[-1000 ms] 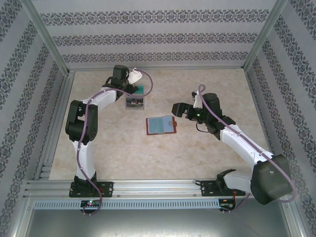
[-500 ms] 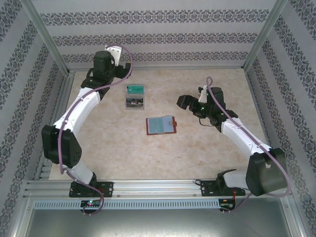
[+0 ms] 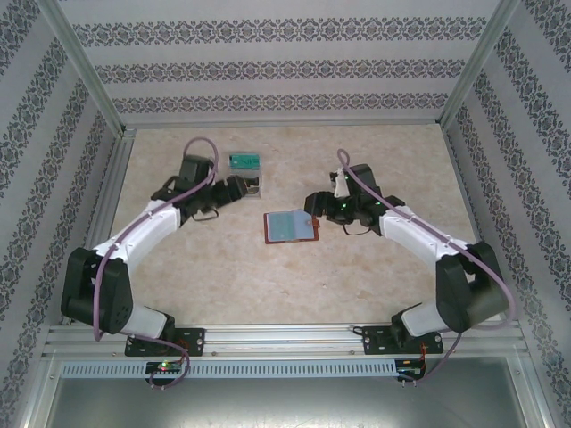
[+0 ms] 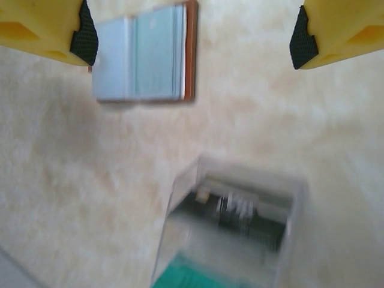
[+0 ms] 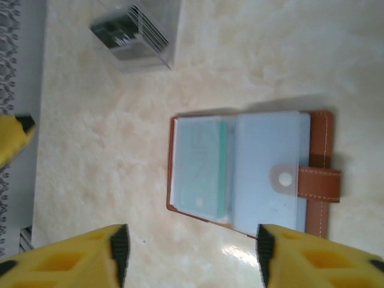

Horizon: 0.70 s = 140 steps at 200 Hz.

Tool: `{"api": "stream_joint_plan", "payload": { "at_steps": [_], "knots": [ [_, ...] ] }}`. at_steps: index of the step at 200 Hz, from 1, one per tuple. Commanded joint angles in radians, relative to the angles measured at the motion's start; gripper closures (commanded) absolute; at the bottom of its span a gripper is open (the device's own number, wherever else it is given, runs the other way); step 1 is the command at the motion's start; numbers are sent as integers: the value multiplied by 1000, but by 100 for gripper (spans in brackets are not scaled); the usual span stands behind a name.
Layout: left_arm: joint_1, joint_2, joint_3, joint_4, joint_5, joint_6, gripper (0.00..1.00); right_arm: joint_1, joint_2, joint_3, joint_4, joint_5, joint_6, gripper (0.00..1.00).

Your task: Take the credit cards out of the card holder

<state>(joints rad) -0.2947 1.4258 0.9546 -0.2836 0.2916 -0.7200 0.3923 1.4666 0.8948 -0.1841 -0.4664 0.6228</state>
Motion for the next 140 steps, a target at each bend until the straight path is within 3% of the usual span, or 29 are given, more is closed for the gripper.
{"api": "stream_joint_plan", "payload": {
  "at_steps": [1, 39, 81, 99, 121, 140],
  "knots": [
    [-70, -60, -70, 89, 35, -204, 16, 17, 56, 7, -53, 58, -51, 49],
    [-171, -7, -131, 186, 18, -302, 22, 34, 129, -2, -72, 121, -84, 67],
    [-235, 96, -98, 248, 26, -338, 23, 37, 198, -4, -81, 156, -108, 69],
    [-250, 154, -80, 293, 61, -348, 44, 39, 220, -4, -78, 164, -113, 72],
    [-257, 215, -56, 329, 86, -361, 35, 41, 240, -4, -76, 169, -117, 73],
    [-267, 246, -28, 316, 82, -345, 35, 42, 247, -3, -77, 175, -121, 77]
  ]
}}
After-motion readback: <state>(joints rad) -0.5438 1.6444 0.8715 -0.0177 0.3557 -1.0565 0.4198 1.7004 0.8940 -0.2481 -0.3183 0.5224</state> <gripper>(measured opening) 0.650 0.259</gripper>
